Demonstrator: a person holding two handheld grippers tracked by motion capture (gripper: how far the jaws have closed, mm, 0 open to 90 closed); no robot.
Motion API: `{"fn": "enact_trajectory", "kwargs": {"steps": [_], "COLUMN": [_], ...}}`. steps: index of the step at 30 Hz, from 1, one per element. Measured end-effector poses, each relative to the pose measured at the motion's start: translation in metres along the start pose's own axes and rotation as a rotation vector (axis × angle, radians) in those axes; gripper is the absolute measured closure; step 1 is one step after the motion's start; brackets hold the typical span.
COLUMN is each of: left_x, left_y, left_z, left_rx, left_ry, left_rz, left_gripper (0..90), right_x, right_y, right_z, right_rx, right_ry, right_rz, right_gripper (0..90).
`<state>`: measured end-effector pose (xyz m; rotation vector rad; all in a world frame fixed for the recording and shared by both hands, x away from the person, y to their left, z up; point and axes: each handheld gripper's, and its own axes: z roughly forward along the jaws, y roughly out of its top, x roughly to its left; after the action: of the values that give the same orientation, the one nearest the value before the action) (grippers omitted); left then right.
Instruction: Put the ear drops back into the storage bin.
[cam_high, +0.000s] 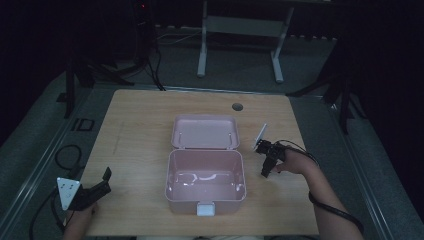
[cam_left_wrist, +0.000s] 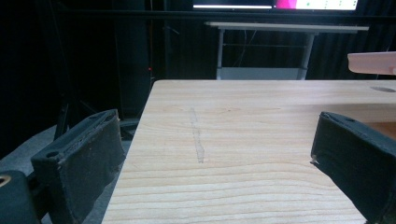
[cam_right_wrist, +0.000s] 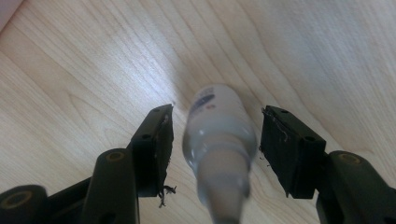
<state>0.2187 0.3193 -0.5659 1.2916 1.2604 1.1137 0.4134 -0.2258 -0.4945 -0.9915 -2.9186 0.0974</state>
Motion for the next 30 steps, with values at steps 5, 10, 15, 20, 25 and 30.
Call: {"fn": "enact_trajectory", "kwargs": {"steps": [5,10,15,20,25,30], "left_x": [0.0,0.0,0.0,0.0,0.0,-0.001], "left_y": [0.0,0.0,0.0,0.0,0.0,0.0], "left_z": [0.0,0.0,0.0,0.0,0.001,0.0], "left_rx": [-0.002,0.001,0.001,0.001,0.005,0.003], "left_ry": [0.001,0.009,0.012,0.011,0.01,0.008], "left_rz": [0.001,-0.001,0.0,0.0,0.0,0.001], "left_gripper": [2.4,2.4,2.4,2.4,2.4,2.4], "right_x": [0.002,0.003,-0.001,0.003,0.008,0.015], "right_y": [0.002,0.001,0.002,0.004,-0.001,-0.009], "right_z": [0.007,0.011,0.01,0.009,0.001,-0.007], "right_rx": [0.033,0.044,0.031,0.042,0.028,0.008], "right_ry": [0.003,0.006,0.028,-0.002,-0.042,-0.053], "right_rz": [-0.022,-0.039,-0.017,-0.069,-0.166,-0.297], "right_gripper": [49.8,57.9,57.0,59.2,59.2,59.2]}}
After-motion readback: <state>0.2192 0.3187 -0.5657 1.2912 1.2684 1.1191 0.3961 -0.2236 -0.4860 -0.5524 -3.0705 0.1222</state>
